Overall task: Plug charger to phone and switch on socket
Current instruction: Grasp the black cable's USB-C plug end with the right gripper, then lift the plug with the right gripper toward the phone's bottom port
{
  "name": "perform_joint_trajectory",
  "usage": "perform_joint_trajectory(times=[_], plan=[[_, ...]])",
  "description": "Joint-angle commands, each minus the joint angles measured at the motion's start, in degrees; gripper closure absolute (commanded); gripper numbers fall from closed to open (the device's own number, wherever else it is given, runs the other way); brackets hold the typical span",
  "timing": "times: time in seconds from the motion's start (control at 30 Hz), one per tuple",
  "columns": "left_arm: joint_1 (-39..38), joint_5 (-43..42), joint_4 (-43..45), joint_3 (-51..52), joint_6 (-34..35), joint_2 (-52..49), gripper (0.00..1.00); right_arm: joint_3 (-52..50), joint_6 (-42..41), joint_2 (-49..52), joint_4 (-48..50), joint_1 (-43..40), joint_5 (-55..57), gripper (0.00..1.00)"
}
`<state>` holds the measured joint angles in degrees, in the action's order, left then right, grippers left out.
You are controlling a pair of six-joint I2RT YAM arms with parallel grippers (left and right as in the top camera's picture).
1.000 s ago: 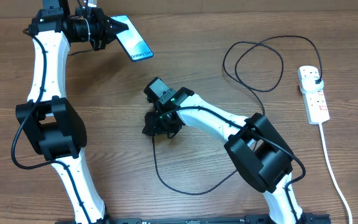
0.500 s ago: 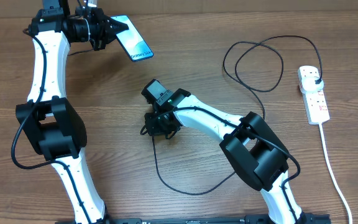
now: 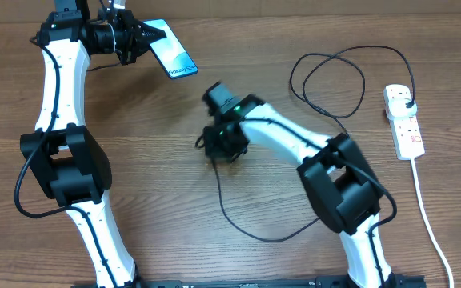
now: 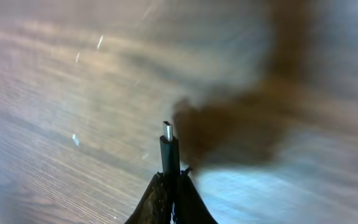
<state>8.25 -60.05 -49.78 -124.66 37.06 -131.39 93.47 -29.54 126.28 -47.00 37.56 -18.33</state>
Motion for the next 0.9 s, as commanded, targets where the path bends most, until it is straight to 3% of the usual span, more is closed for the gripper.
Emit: perform_joint_trajectory(times=[0.0,0.43,0.87], plan=[[0.0,-2.99,0.09,-1.14,-0.66,0.15,0.96,1.55,4.35,-1.55,-0.02,-3.72,-8.15,0.96],[0.0,-7.96,0.81,-1.11,-1.38,0.15,0.96,1.53,18.08,-13.16,-0.07,-15.34,-32.85,0.96],[-0.02,-22.71,7.1,-1.14,-2.36,0.15,0.96,1.38,17.73,-15.23,5.55,-19.8,-51.49,0.96]])
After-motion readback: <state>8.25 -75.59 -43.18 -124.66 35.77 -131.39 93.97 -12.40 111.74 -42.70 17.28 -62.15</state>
